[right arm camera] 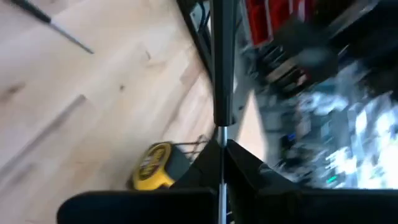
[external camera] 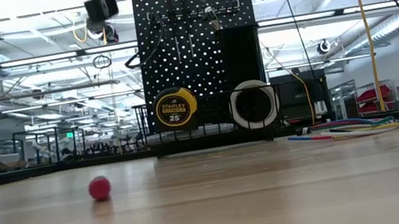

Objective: Hang tools onto peg board
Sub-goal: Hang the screwdriver on the pegboard

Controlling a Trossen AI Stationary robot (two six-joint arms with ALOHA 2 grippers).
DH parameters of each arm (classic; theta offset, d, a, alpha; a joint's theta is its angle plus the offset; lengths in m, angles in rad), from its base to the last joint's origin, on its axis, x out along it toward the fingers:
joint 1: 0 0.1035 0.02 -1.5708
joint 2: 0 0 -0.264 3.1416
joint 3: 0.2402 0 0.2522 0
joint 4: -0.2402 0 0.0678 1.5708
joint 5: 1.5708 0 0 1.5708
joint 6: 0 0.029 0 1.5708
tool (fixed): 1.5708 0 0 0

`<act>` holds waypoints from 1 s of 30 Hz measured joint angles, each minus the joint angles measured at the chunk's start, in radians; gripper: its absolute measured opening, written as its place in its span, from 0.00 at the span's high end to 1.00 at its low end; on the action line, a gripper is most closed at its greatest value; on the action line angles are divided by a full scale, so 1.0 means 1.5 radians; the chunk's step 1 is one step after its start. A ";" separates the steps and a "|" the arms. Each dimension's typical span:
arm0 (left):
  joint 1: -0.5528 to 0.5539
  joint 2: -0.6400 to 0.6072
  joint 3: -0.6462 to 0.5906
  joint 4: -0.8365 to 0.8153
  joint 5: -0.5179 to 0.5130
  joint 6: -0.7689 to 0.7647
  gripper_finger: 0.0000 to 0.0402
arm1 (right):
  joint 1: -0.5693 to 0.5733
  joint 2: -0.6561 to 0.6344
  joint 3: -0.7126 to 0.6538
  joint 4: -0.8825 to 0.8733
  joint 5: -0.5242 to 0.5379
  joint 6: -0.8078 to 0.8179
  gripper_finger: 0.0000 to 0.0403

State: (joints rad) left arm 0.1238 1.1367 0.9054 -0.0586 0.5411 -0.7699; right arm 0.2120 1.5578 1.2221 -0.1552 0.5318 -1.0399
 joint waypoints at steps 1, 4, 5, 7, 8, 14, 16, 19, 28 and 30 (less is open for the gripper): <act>0.006 -0.013 0.000 0.002 -0.005 0.028 0.56 | -0.006 -0.004 0.000 -0.013 -0.007 0.034 0.99; 0.013 -0.054 0.000 0.003 -0.059 0.138 0.56 | -0.024 -0.016 0.000 -0.060 -0.030 0.135 0.99; 0.013 -0.068 0.000 0.002 -0.090 0.189 0.56 | -0.030 -0.023 0.000 -0.082 -0.042 0.164 1.00; 0.000 -0.096 0.000 0.005 -0.157 0.291 0.56 | -0.043 -0.040 0.000 -0.109 -0.077 0.217 1.00; -0.009 -0.108 0.001 0.005 -0.190 0.338 0.56 | -0.050 -0.050 0.000 -0.120 -0.093 0.242 1.00; -0.057 -0.136 0.001 0.082 -0.339 0.484 0.56 | -0.089 -0.149 0.000 -0.113 -0.229 0.394 1.00; -0.070 -0.128 0.001 0.120 -0.367 0.505 0.56 | -0.099 -0.180 0.000 -0.083 -0.275 0.440 1.00; -0.088 -0.097 0.001 0.188 -0.383 0.534 0.56 | -0.103 -0.212 0.000 -0.019 -0.314 0.501 1.00; -0.105 0.021 0.001 0.467 -0.429 0.571 0.56 | -0.103 -0.223 0.001 0.109 -0.360 0.623 1.00; -0.105 0.034 0.001 0.493 -0.431 0.571 0.56 | -0.103 -0.213 0.001 0.112 -0.360 0.652 1.00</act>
State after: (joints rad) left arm -0.0334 1.1880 0.9066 0.6812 -0.1055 0.0868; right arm 0.0578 1.2376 1.2228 0.0127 -0.0074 -0.0619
